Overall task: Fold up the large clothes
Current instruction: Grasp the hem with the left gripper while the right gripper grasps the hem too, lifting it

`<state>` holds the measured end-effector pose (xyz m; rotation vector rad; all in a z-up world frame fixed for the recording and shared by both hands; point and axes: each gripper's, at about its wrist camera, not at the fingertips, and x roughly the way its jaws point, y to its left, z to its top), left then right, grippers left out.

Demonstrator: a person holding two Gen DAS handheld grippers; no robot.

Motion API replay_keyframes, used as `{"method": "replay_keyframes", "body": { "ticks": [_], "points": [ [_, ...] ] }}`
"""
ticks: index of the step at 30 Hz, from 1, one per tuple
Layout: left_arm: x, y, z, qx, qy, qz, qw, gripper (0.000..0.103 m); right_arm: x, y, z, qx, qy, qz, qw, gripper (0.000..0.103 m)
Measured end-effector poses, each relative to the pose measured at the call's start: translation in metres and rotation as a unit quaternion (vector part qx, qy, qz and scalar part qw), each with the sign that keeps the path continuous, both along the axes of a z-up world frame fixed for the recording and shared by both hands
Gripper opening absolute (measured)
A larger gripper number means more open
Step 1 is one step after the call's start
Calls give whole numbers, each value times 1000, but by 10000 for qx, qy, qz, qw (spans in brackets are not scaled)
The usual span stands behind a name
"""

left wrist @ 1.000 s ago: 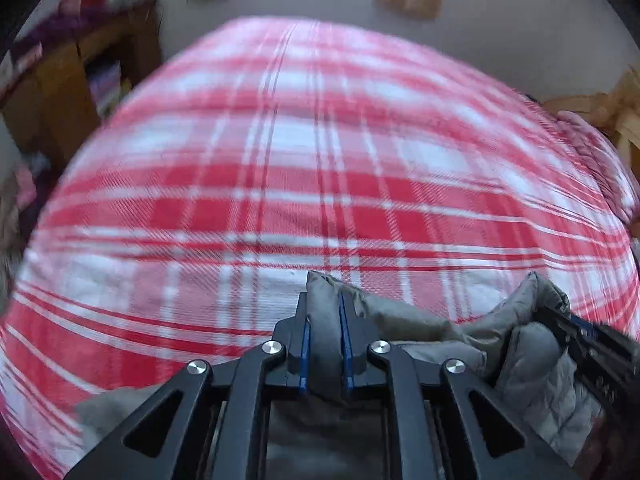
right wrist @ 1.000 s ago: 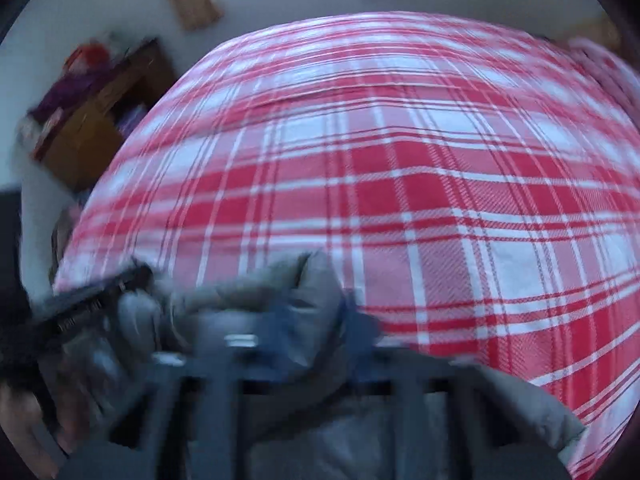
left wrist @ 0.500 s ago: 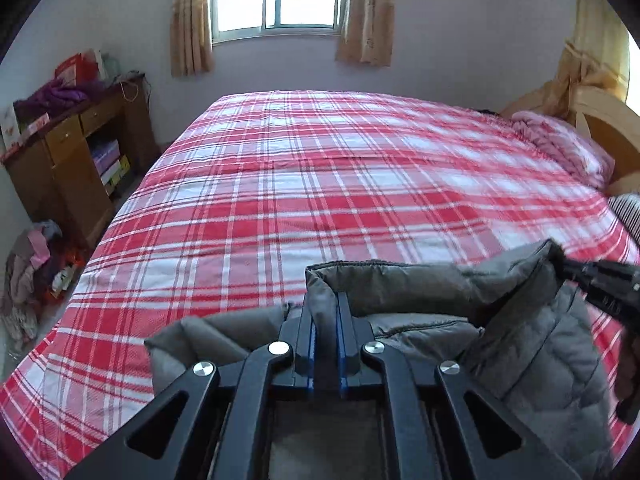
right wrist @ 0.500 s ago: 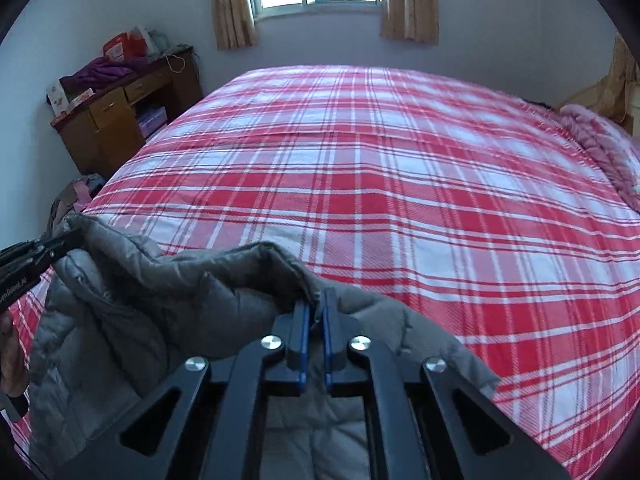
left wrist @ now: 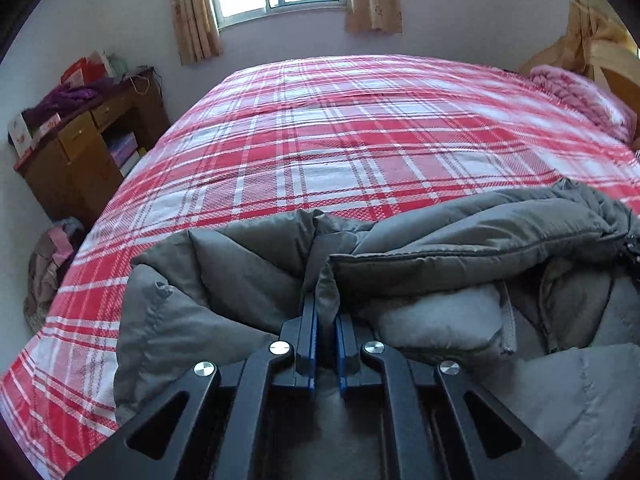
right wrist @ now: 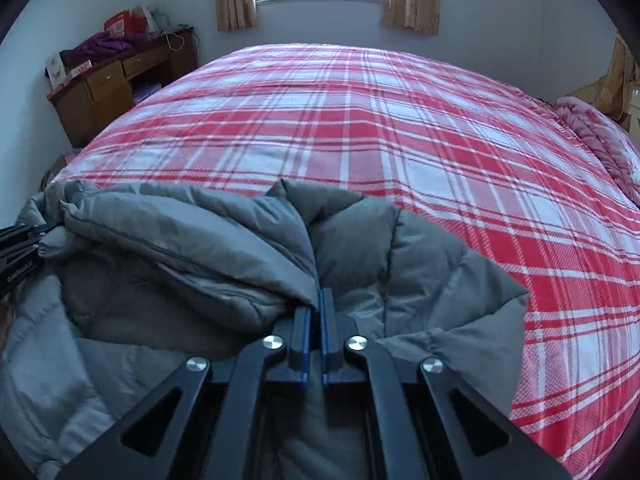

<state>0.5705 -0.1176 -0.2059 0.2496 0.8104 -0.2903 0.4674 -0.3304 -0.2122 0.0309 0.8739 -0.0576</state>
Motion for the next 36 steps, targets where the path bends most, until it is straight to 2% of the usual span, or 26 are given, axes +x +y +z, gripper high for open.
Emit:
{"method": "replay_keyframes", "body": {
  "ticks": [4,5,6,7,8,9,10,11,14,17,19,24,26,28,30,33,36],
  "points": [
    [-6,5,15,69,11,93,9999,12,2,2,-1,-125,92,7,9999,5],
    [-10,11,24,-1,-2,142,9999,23,1,1,0,-82,126,13,9999,5],
    [-15,18,33,-88,-58,182,9998,47,-1,-1,2,-50,145,13,9999,5],
    [-19,27,43,-149,-187,251,9994,61,-4,-4,4,-19,121,12,9999,9],
    [-23,33,50,-166,-339,332,9987,84,-6,-7,6,-7,100,0,9999,20],
    [-29,44,62,-184,-604,483,9968,91,-11,-10,9,-4,88,-11,10000,24],
    [-31,50,69,-253,-739,523,9956,91,-15,-12,11,-15,69,-30,10000,31],
    [-31,57,77,-350,-815,533,9946,91,-19,-16,14,-9,61,-48,10000,34],
    [-18,65,93,-283,-886,922,9914,91,-30,-26,22,70,68,-118,9999,35],
    [0,56,97,-359,-809,1124,9897,91,-40,-34,40,151,-138,-377,9991,36],
    [13,43,95,-376,-724,1233,9890,91,-41,-33,55,262,-355,-497,9978,37],
    [30,14,71,-313,-506,1369,9888,91,-11,6,77,657,-726,-214,9950,37],
    [30,9,50,-59,-394,1412,9892,91,3,20,70,875,-685,-114,9937,37],
    [29,13,24,4,-113,1393,9902,91,18,31,52,1016,-531,-94,9934,37],
    [26,19,9,-1,-31,1383,9904,92,24,38,30,998,-321,-53,9945,37],
    [25,21,1,-124,-65,1335,9909,93,22,34,3,1064,-122,0,9942,36],
    [27,16,-8,-17,-12,1318,9913,95,20,29,-5,1183,-99,21,9929,34]
  ]
}}
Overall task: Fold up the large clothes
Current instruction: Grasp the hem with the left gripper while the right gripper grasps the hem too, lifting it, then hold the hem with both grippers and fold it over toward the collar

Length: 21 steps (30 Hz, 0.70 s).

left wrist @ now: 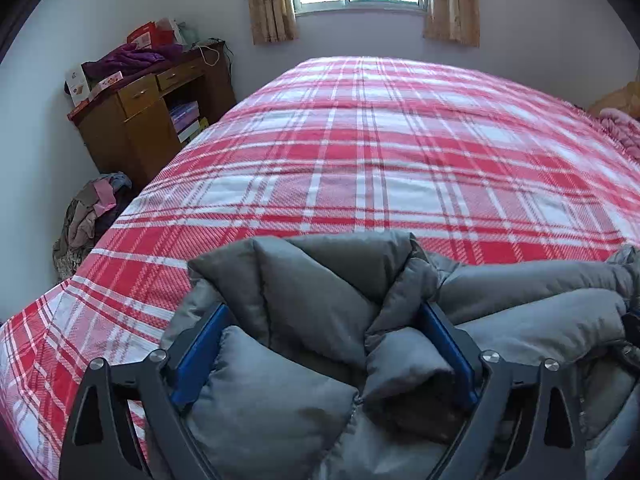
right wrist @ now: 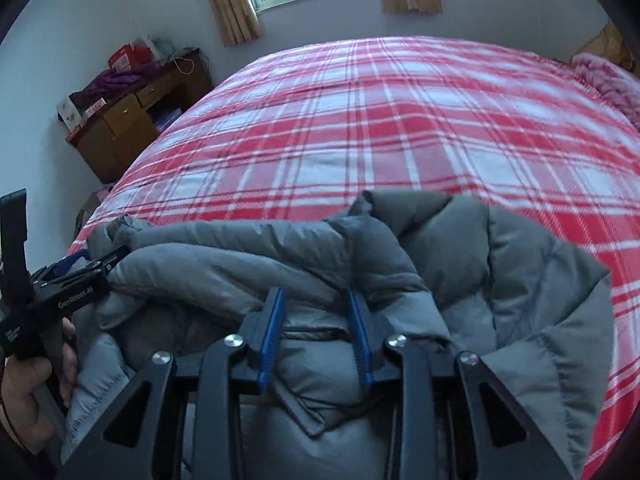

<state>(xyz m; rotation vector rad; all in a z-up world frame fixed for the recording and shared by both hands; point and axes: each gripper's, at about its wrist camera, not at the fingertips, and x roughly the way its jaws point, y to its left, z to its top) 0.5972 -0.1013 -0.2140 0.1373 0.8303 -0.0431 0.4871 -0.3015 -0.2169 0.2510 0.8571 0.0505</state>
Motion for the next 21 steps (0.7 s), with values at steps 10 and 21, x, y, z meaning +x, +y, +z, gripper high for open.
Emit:
{"method": "replay_keyframes", "body": {
  "ticks": [10,21],
  "points": [
    [9,-4,-11,180,188,88,9996,102,0,1,-9,-47,-49,7,10000,34],
    [9,-5,-12,224,177,99,9995,102,0,8,-11,-377,7,-1,9993,34]
  ]
}}
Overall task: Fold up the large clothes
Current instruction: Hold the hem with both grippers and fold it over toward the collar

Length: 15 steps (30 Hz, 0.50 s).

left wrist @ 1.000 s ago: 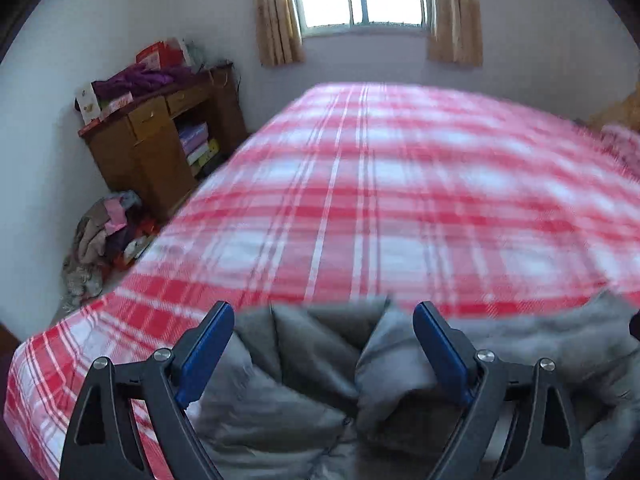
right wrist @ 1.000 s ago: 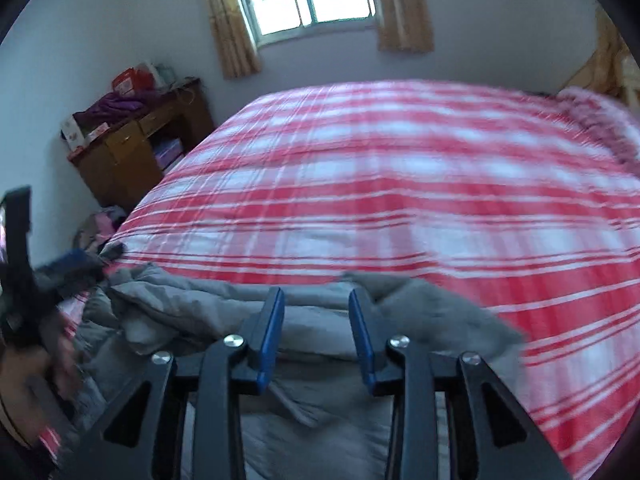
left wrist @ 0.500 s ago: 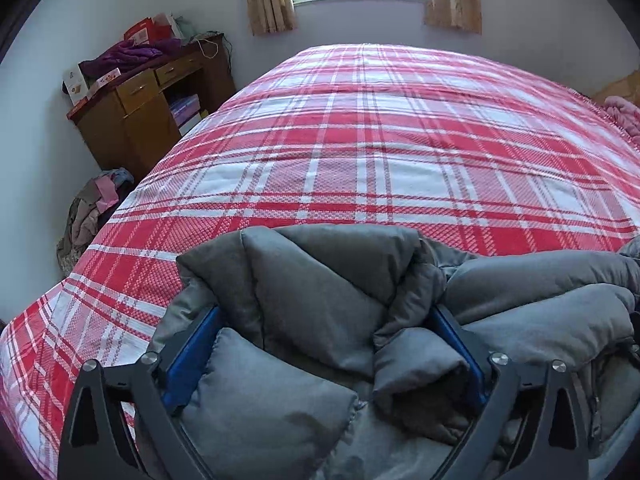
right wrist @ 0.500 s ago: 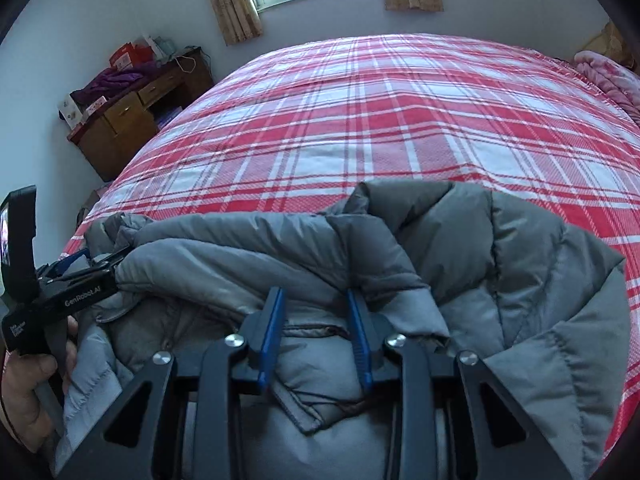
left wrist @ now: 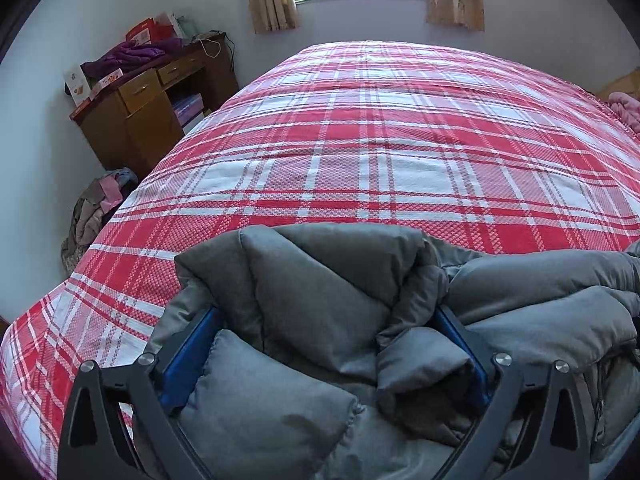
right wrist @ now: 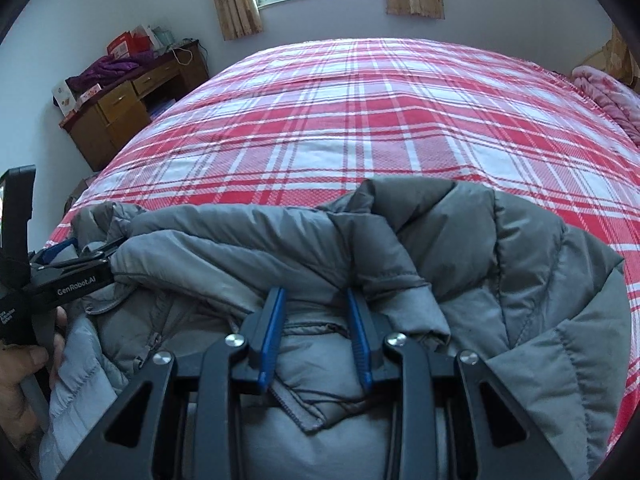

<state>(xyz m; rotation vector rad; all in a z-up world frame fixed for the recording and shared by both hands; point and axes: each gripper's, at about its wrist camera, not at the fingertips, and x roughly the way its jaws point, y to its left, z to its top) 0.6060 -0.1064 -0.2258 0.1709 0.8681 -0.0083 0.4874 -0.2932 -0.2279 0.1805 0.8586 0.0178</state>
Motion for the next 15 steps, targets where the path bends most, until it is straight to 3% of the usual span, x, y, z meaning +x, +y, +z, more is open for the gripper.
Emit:
{"method": "replay_keyframes", "body": {
  "ticks": [12,15],
  "points": [
    [1,-2,2,8,26,14,10000,102,0,2,0,-67,12,-10,10000,34],
    [-4,2,23,21,23,164,9999,102,1,6,5,-250,97,20,9996,34]
  ]
}}
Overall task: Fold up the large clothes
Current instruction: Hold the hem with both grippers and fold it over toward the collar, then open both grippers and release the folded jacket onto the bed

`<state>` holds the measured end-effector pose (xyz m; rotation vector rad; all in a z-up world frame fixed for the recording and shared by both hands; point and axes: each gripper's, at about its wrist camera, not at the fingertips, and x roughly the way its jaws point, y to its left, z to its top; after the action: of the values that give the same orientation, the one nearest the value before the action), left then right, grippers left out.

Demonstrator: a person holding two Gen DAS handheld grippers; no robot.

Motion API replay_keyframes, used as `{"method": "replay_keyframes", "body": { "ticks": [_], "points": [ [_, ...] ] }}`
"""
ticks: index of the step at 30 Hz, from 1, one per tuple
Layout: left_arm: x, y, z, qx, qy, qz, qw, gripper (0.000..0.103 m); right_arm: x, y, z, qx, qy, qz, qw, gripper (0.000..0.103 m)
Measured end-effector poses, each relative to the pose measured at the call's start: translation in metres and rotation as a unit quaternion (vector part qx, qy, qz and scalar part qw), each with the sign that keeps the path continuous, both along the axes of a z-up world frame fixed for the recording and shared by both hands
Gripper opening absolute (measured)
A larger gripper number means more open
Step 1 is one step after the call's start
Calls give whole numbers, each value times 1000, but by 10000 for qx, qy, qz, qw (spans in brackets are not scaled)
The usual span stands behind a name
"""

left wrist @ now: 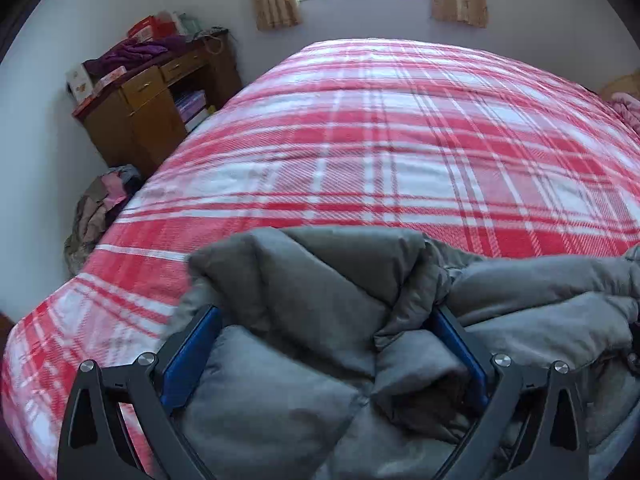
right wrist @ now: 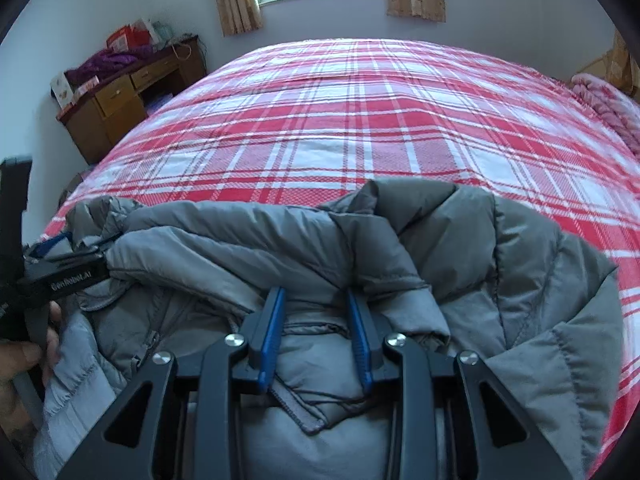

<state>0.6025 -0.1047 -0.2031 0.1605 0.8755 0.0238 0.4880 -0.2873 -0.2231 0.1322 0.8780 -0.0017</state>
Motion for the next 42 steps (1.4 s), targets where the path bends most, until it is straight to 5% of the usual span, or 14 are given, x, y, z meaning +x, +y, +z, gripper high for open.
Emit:
{"method": "replay_keyframes", "body": {
  "ticks": [4,7,11,15,20,37,40,42],
  "points": [
    [-22,4,51,-722,-549,7,9959,102,-14,-2,25,86,-193,-69,9998,50],
    [-26,-15,71,-1078,-606,-229,9921,102,-24,-3,50,183,-676,-181,9974,50],
    [-19,-42,45,-931,-250,-268,9950,102,-11,-4,49,287,-601,-373,9971,49],
    [-8,-49,-8,-786,426,-276,9956,102,-1,-4,17,219,-150,-313,9992,27],
    [-7,-49,-22,-802,381,-273,9957,102,-4,-10,5,407,-87,-275,9988,24],
    [-3,-59,-28,-473,341,-234,9980,102,3,-7,-6,306,-10,-210,9993,24],
    [0,-50,-4,-454,628,-204,9968,102,4,-7,0,189,89,-98,9997,25],
    [-17,-31,29,-703,361,-199,9967,102,-10,-14,19,203,31,-192,9996,35]
  ]
}}
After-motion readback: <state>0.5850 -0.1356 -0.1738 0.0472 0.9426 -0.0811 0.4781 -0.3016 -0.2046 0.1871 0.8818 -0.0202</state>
